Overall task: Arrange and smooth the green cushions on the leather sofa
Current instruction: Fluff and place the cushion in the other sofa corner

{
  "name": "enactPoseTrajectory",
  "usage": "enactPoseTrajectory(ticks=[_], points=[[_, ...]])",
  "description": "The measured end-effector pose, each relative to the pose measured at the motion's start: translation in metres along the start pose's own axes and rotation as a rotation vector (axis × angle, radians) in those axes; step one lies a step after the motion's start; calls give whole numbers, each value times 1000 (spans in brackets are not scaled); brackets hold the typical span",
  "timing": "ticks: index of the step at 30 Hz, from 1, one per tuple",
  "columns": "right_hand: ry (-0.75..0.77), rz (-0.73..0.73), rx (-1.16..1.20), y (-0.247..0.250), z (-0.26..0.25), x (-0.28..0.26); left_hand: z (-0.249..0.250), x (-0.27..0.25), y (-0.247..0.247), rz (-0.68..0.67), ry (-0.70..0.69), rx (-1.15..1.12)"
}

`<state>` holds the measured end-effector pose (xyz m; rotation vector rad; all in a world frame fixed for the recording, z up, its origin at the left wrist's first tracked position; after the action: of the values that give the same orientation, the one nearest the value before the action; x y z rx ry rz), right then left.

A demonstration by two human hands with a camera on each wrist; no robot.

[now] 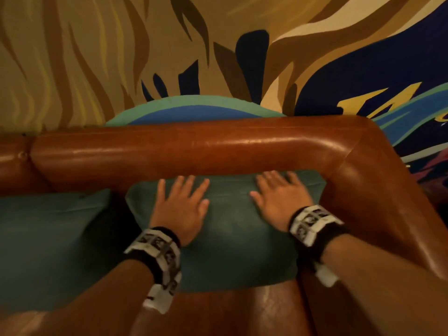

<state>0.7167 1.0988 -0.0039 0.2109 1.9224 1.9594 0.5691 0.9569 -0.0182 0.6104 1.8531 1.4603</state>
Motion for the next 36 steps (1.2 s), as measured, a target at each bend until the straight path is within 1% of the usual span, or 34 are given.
enactPoseTrajectory(ticks=[2,4,5,6,7,8,9,10,11,12,13,14,15,16,17,18,20,22,23,24,25,26,27,28,29,30,31,32,34,35,36], points=[[-108,-68,-26,-6,50,-27,-50,9,-7,-14,118,5],[-225,-85,7,7,91,-46,-85,13,-2,-69,234,-22],[-258,-60,48,20,102,-53,-93,11,7,-78,282,-85],[-282,9,120,35,105,-59,-95,6,20,-29,304,-190],[-285,105,217,50,101,-63,-92,-3,37,79,285,-327],[-270,202,335,64,87,-67,-80,-17,55,184,226,-500],[-239,265,526,69,68,-68,-60,-34,67,213,137,-711],[-212,267,825,63,42,-65,-33,-48,65,103,52,-951],[-204,190,1202,44,9,-60,-2,-59,51,-130,22,-1223],[-240,68,1567,24,-26,-57,25,-68,35,-365,69,-1497],[-328,-38,1851,3,-51,-56,41,-72,12,-533,197,-1722],[-425,-81,2050,-15,-63,-55,45,-71,-9,-636,335,-1884],[-513,-39,2180,-29,-60,-54,40,-67,-25,-675,445,-2011],[-572,60,2273,-39,-47,-55,26,-61,-38,-662,524,-2121],[-627,175,2335,-49,-30,-59,6,-55,-50,-612,592,-2223],[-689,292,2377,-58,-11,-66,-18,-50,-60,-529,663,-2299],[-756,508,2428,-68,23,-86,-63,-52,-74,-387,783,-2357],[-772,698,2389,-68,58,-110,-97,-63,-75,-251,836,-2426],[-753,757,2367,-61,68,-118,-106,-70,-69,-219,817,-2461],[-712,779,2371,-50,68,-121,-104,-76,-61,-250,752,-2480],[-662,748,2398,-39,56,-116,-89,-80,-53,-338,663,-2464],[-611,646,2428,-34,36,-107,-63,-83,-45,-467,552,-2411],[-578,491,2417,-33,9,-95,-29,-85,-38,-607,450,-2334],[-535,320,2361,-36,-18,-83,4,-87,-35,-739,384,-2227],[-491,189,2310,-39,-41,-73,27,-86,-39,-812,370,-2128],[-497,157,2276,-44,-50,-67,37,-80,-44,-813,416,-2087],[-557,204,2287,-50,-46,-63,33,-71,-51,-772,484,-2115],[-640,306,2340,-58,-30,-66,20,-62,-59,-704,568,-2186],[-765,573,2404,-67,20,-84,-30,-48,-71,-516,766,-2331],[-775,697,2408,-68,43,-98,-57,-49,-74,-421,831,-2372],[-740,790,2403,-65,62,-111,-80,-54,-74,-334,862,-2399]])
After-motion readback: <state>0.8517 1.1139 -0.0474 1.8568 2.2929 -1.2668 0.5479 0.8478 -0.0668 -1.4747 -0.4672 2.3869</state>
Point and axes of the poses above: each hand's wrist, its own x-axis towards the middle knuckle, its own y-axis out of the back of the hand, z = x × y, the point moved 9 cm from there along x, towards the middle knuckle, and after that the axes turned 13 degrees about y, right-handed, at the moved point
